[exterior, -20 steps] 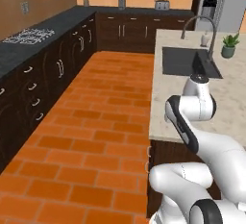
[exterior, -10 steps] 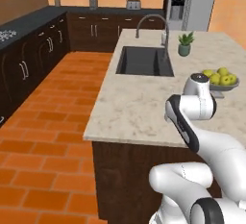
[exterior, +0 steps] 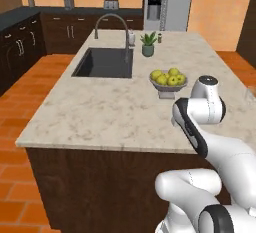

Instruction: Take a straw from the drawer in front and place it inside the glass cup on the dining counter.

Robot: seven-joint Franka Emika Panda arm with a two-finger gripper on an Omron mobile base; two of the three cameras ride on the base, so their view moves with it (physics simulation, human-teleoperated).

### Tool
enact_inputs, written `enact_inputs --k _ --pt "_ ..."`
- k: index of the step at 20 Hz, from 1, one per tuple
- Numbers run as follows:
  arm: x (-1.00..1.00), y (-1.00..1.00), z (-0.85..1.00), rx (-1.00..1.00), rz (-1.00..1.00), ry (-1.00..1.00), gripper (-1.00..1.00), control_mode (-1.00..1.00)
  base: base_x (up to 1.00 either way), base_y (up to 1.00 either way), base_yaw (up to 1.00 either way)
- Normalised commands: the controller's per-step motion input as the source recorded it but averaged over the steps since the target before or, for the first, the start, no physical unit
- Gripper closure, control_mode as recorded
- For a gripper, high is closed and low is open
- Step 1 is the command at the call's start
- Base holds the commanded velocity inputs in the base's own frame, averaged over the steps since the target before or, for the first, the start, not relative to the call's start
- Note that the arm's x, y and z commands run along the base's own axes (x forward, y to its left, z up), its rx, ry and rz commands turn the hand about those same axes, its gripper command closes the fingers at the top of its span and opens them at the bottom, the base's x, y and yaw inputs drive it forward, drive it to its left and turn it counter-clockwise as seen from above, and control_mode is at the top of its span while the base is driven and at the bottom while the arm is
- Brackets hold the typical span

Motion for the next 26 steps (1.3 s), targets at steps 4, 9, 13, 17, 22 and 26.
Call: enact_inputs --k 4,9,13,17,22,26 --pt "0.0 0.0 0.0 0.0 0.0 0.0 1.0 1.0 0.0 -1.0 -0.08" --pt "0.0 0.0 0.0 0.0 0.0 0.0 1.0 1.0 0.0 -1.0 -0.01" --pt "0.0 0.0 0.0 0.0 0.0 0.0 1.0 1.0 0.0 -1.0 0.02" --pt "0.0 0.0 0.0 0.0 0.0 0.0 1.0 1.0 0.0 -1.0 0.14" --pt "0.0 0.0 0.0 0.0 0.0 0.0 1.0 1.0 0.06 -1.0 0.29" --pt "0.0 0.0 0.0 0.0 0.0 0.0 1.0 1.0 0.19 -0.99 0.38"
